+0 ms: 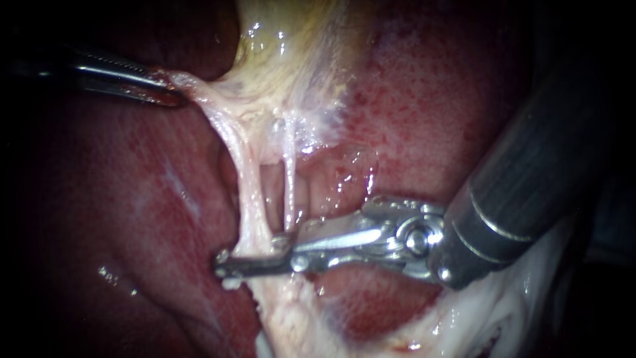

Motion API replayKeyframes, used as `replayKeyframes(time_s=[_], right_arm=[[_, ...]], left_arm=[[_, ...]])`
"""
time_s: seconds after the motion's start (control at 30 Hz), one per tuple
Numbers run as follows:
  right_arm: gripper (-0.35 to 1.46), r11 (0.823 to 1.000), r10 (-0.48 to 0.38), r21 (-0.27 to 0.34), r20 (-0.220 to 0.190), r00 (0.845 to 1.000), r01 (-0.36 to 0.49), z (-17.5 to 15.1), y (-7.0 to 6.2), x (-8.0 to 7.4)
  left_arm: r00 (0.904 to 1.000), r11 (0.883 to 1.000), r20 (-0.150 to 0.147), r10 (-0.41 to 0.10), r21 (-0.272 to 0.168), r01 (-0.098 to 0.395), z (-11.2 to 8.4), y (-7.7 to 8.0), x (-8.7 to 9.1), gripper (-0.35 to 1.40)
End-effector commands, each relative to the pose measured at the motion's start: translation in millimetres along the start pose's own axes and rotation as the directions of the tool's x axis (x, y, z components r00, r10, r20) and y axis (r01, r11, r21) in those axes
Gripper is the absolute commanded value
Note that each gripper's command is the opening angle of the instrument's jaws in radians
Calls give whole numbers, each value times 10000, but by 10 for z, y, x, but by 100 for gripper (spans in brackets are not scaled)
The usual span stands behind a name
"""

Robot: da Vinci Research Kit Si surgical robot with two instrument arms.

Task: Going back second clip left tube

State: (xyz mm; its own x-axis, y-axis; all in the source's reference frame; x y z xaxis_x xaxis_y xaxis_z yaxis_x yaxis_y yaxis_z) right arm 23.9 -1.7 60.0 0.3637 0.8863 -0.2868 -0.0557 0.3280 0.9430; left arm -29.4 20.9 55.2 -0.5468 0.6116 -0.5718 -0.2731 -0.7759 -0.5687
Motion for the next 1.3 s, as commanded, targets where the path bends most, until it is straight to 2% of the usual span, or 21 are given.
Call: replayKeyframes(time_s=[0.03,0.07,0.17,0.27,0.4,0.63,0.77,0.87,1.0,1.07,1.13,1.2,1.3], right_arm=[[-13,10000,-8,17,-19,10000,8,3,2,-1],[1,9991,-428,4,-14,9991,428,4,4,-1],[26,9902,-1393,-78,-29,9903,1392,7,13,-3],[41,9794,-1976,-471,-229,9800,1964,4,20,-2],[50,9585,-2707,-1053,-439,9617,2650,-2,26,-2],[50,9153,-3900,-1242,-351,9202,3832,-26,27,-11],[50,8744,-4731,-1353,-245,8807,4659,-47,21,-15],[50,8314,-5430,-1494,-140,8396,5352,-67,16,-17],[50,7569,-6366,-1697,269,7707,6311,-96,10,-19],[50,7363,-6550,-1722,617,7531,6544,-110,7,-18],[50,7109,-6759,-1669,1062,7293,6832,-126,4,-18],[50,6964,-6872,-1569,1354,7137,7003,-140,2,-19],[50,6846,-6956,-1475,1607,7003,7139,-155,-1,-21]], left_arm=[[10000,10000,-4,4,-8,-4,0,0,0,-35],[10000,10000,-4,5,-9,-5,0,0,0,-35],[10000,10000,-4,8,-11,-8,0,-1,0,-35],[10000,10000,-3,11,-15,-11,-1,-1,-1,-35],[10000,10000,-2,17,-24,-17,-1,-3,-2,-35],[10000,10000,-1,25,-39,-25,-3,-5,-4,-35],[10000,10000,0,27,-44,-27,-4,-5,-4,-35],[10000,10000,0,28,-45,-28,-4,-5,-4,-35],[10000,10000,0,28,-46,-28,-4,-5,-4,-35],[10000,10000,0,29,-46,-29,-4,-5,-4,-35],[10000,10000,0,29,-46,-29,-4,-6,-4,-35],[10000,10000,0,30,-47,-30,-4,-6,-5,-35],[10000,10000,0,31,-47,-31,-4,-6,-5,-35]])
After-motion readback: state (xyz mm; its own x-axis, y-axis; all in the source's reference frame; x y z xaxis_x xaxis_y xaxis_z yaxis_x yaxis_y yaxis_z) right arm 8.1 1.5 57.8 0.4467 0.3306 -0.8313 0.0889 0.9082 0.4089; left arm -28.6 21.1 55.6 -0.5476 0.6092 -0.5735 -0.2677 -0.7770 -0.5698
